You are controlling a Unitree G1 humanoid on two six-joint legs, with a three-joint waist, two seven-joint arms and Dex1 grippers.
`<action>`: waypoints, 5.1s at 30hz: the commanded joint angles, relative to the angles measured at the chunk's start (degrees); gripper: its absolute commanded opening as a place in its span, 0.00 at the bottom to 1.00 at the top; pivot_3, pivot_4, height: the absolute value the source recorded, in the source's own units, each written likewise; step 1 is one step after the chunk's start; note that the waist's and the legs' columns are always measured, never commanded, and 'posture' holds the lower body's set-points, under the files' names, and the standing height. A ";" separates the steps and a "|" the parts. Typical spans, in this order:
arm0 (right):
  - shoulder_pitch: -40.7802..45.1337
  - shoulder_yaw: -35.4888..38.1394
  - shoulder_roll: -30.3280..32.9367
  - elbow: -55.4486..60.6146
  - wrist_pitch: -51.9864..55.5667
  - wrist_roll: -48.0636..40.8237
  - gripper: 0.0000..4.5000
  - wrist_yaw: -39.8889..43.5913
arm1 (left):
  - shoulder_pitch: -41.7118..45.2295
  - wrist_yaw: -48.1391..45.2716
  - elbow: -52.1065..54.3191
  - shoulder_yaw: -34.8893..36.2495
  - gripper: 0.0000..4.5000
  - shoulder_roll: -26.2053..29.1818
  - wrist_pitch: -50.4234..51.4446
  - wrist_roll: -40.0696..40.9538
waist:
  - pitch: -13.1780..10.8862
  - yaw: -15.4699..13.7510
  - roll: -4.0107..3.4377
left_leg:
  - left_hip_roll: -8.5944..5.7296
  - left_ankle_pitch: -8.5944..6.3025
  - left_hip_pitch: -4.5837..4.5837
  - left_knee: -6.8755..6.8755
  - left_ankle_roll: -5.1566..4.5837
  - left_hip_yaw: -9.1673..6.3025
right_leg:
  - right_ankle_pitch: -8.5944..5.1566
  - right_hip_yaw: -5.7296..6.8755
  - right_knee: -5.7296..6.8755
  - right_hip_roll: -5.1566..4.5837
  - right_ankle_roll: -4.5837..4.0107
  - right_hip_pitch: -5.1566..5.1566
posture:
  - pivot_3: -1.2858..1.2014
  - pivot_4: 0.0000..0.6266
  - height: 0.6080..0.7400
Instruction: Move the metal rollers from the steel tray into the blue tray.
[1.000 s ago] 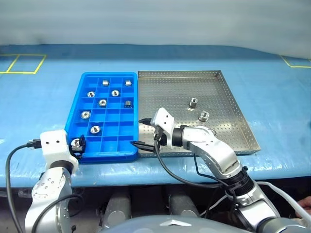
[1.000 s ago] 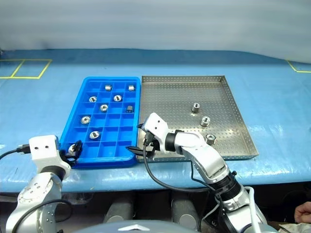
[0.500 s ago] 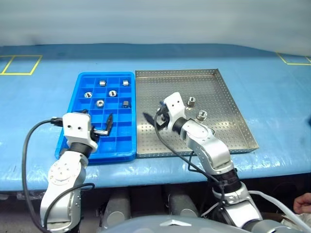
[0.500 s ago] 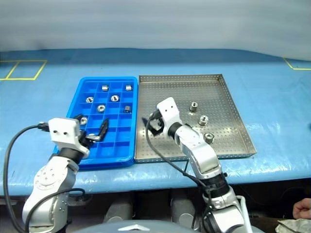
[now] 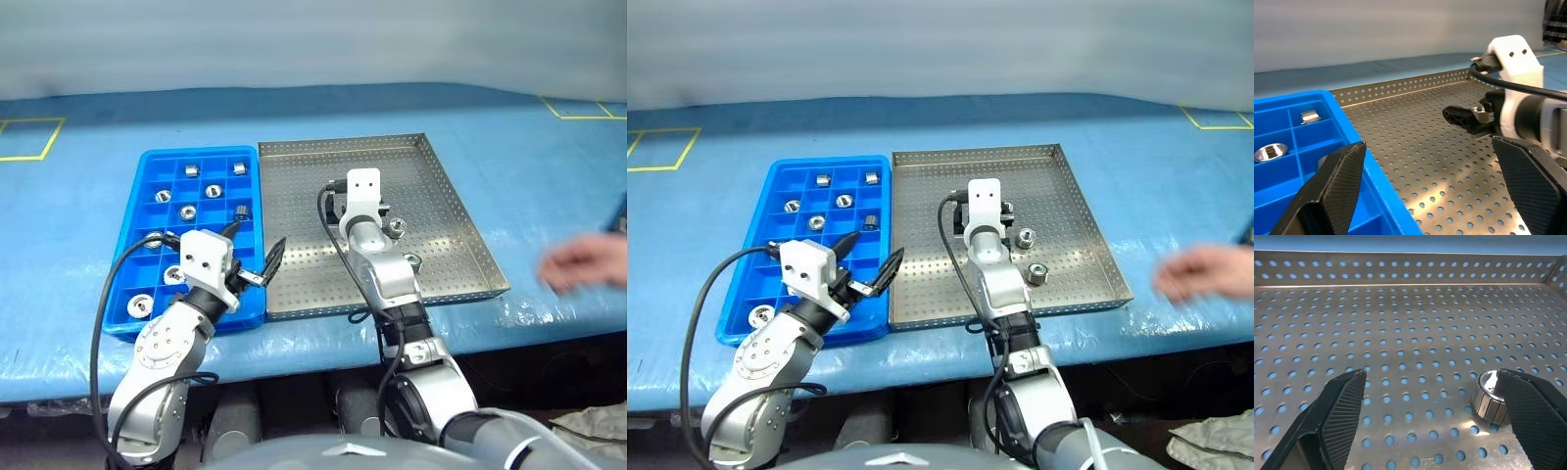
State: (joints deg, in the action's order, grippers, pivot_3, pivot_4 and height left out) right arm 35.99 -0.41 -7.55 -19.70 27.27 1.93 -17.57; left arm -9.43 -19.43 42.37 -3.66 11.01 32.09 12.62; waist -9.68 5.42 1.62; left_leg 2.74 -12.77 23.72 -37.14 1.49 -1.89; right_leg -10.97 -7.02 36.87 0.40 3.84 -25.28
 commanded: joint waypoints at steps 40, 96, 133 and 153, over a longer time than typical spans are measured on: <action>9.26 7.19 -2.65 -16.02 -8.94 -4.37 1.00 -13.66 | -1.72 0.22 0.33 -3.86 1.00 1.39 -2.92 2.95 | -0.01 -0.04 -0.29 | 0.00 0.01 -0.02 0.04 -0.02 -0.08 | -0.02 0.02 0.00 0.05 -0.03 0.03 | 0.54 0.24 1.00; 2.05 -9.47 -1.37 1.74 -0.97 -6.26 0.38 22.40 | -7.38 3.03 1.72 -2.26 1.00 3.67 -8.48 0.85 | -0.08 -1.56 -0.45 | 0.03 0.01 0.02 0.12 -0.02 -0.05 | -0.08 0.03 0.00 0.05 -0.11 -0.11 | 0.56 0.24 1.00; 11.85 -18.24 -5.48 -14.45 -5.18 -7.39 0.90 40.81 | -23.02 13.74 9.70 1.21 1.00 -1.88 -15.79 -7.53 | -0.11 -9.84 -0.45 | 0.10 -0.03 -0.03 0.19 0.03 0.02 | -0.15 0.11 -0.19 0.01 -0.20 -0.25 | 0.67 0.24 1.00; 2.73 -1.19 -0.20 10.44 0.83 -3.55 0.99 11.20 | -8.20 5.18 1.73 -4.00 1.00 1.14 -11.00 -2.92 | -0.13 -6.11 -0.51 | 0.09 -0.03 0.16 0.19 0.04 0.05 | -0.14 0.12 -0.17 0.02 -0.19 -0.25 | 0.55 0.24 1.00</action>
State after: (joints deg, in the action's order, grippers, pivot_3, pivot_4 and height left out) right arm 38.79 -3.02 -7.29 -13.44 27.51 -2.33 -3.68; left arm -18.15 -13.36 43.50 -6.98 11.89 21.16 8.75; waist -9.81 -0.69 1.11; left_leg 2.83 -12.80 23.87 -36.94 1.52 -1.84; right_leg -11.11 -6.90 36.71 0.41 3.65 -25.52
